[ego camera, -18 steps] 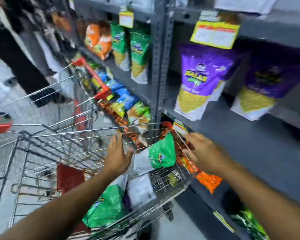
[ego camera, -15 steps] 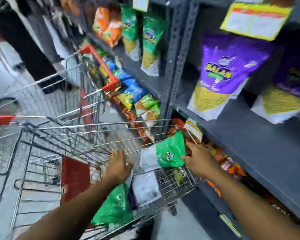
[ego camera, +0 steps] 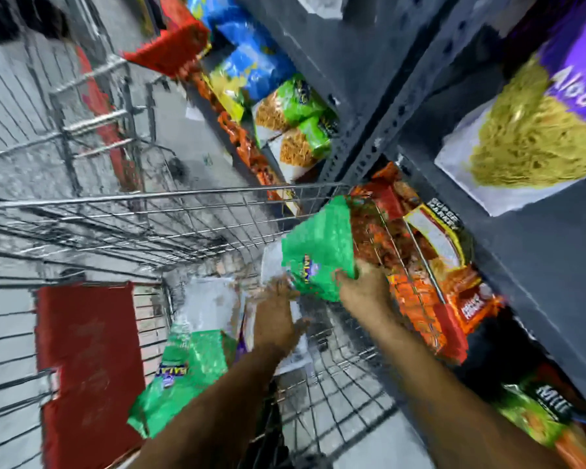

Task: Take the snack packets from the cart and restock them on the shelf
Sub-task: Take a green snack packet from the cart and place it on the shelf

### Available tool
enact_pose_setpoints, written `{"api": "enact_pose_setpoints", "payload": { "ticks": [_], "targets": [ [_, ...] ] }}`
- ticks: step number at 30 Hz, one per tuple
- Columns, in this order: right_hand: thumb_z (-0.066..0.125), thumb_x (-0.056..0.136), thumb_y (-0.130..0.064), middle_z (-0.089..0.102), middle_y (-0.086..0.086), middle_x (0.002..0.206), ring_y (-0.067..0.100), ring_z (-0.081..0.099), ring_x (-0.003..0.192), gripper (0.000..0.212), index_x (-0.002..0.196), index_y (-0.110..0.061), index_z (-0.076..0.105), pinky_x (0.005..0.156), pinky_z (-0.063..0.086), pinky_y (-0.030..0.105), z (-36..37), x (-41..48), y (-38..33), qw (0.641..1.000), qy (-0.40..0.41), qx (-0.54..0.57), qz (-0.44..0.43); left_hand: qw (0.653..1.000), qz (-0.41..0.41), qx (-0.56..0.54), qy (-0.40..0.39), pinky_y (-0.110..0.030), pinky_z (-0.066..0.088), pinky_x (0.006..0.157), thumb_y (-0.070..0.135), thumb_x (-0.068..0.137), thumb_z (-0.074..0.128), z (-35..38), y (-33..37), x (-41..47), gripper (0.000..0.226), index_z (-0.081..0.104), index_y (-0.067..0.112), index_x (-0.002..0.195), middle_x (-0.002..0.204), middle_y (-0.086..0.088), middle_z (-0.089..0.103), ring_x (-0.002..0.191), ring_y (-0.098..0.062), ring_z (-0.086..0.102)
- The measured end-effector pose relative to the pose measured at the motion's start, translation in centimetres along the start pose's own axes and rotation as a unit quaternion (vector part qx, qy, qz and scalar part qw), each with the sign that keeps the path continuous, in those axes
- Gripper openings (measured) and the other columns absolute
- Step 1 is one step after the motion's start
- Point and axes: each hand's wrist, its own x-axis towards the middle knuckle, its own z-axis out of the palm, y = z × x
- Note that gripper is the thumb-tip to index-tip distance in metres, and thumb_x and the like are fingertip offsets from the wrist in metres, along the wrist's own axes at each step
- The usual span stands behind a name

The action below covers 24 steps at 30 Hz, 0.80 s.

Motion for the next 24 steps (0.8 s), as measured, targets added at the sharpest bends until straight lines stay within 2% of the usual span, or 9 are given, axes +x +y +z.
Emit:
{"api": "enact_pose_setpoints", "payload": {
  "ticks": [3,7,10,12,15,17,19,21,24],
  "targets": [
    [0.062,0.080,-0.032,0.073,0.015,0.095,0.028,0.067,0.083,0.028,0.092,-0.006,0.066,0.073,0.056,0.035,1.5,-0.3,-1.1,0.988,-0.110,0.104,-0.031,0.985,-0.085,-0.119,0.094,-0.047,0.044,0.104,0.024,0.079,0.067,0.6,0.4,1.2,0.070,0.029,0.008,0.137,0.137,-0.025,0.050,0.125,-0.043,0.049],
    [0.042,0.096,-0.027,0.062,0.008,0.109,0.007,0.057,0.089,0.037,0.120,-0.003,0.057,0.064,0.041,-0.001,1.9,0.8,0.5,0.978,-0.166,0.124,-0.020,0.921,-0.186,-0.320,0.122,-0.015,0.050,0.080,0.018,0.092,0.054,-2.2,1.4,2.2,0.036,0.051,0.006,0.126,0.123,-0.009,0.061,0.110,-0.029,0.061],
    [0.057,0.089,-0.011,0.060,0.011,0.116,0.006,0.053,0.079,0.038,0.126,-0.006,0.050,0.062,0.044,0.009,1.4,2.1,1.8,0.984,-0.157,0.076,-0.043,0.934,-0.196,-0.240,0.176,-0.023,0.044,0.064,0.012,0.090,0.055,-4.4,0.8,1.3,0.030,0.060,-0.010,0.109,0.101,-0.021,0.067,0.093,-0.031,0.064],
    [0.062,0.085,-0.015,0.059,0.011,0.124,0.016,0.059,0.094,0.051,0.132,-0.017,0.045,0.081,0.052,0.030,0.8,2.7,2.7,0.983,-0.154,0.026,-0.092,0.939,-0.172,-0.221,0.200,-0.033,0.048,0.068,0.016,0.081,0.062,-5.8,0.0,0.7,0.030,0.066,-0.007,0.100,0.092,-0.023,0.071,0.085,-0.032,0.067],
    [0.061,0.082,-0.022,0.063,0.014,0.121,0.027,0.061,0.104,0.055,0.132,-0.033,0.042,0.090,0.051,0.041,-1.3,2.1,3.4,0.975,-0.154,0.002,-0.158,0.931,-0.095,-0.312,0.164,-0.016,0.049,0.070,0.002,0.083,0.063,-8.7,1.3,-1.0,0.015,0.070,0.001,0.097,0.079,-0.004,0.071,0.082,-0.015,0.061],
    [0.063,0.081,-0.013,0.054,0.010,0.132,0.019,0.052,0.116,0.058,0.128,-0.038,0.041,0.100,0.044,0.030,-3.2,0.1,2.8,0.967,-0.158,0.076,-0.183,0.920,-0.071,-0.356,0.146,-0.008,0.046,0.063,-0.007,0.087,0.055,-10.9,2.9,-2.8,0.031,0.074,0.017,0.083,0.061,0.014,0.069,0.067,0.001,0.060],
    [0.065,0.077,-0.009,0.044,0.002,0.139,0.015,0.043,0.128,0.070,0.121,-0.054,0.035,0.110,0.033,0.036,-5.2,-2.9,2.0,0.955,-0.135,0.166,-0.206,0.926,-0.043,-0.357,0.117,-0.010,0.044,0.059,-0.005,0.090,0.052,-12.4,4.3,-4.7,0.029,0.072,0.009,0.076,0.053,0.019,0.064,0.055,0.008,0.053],
    [0.066,0.074,-0.007,0.040,-0.001,0.141,0.017,0.040,0.131,0.077,0.121,-0.055,0.030,0.113,0.031,0.043,-6.7,-5.8,1.7,0.937,-0.098,0.244,-0.232,0.928,-0.014,-0.359,0.096,-0.016,0.043,0.059,0.002,0.093,0.052,-13.7,6.0,-6.4,0.019,0.062,-0.003,0.078,0.053,0.015,0.057,0.055,0.000,0.049],
    [0.069,0.071,-0.014,0.042,0.000,0.142,0.015,0.042,0.131,0.078,0.130,-0.040,0.026,0.111,0.033,0.045,-10.4,-10.1,2.4,0.914,-0.015,0.325,-0.243,0.936,0.043,-0.341,0.080,-0.029,0.044,0.064,0.020,0.092,0.056,-15.0,11.2,-9.1,0.020,0.061,0.014,0.073,0.065,0.006,0.056,0.062,-0.012,0.050]
  ]
}}
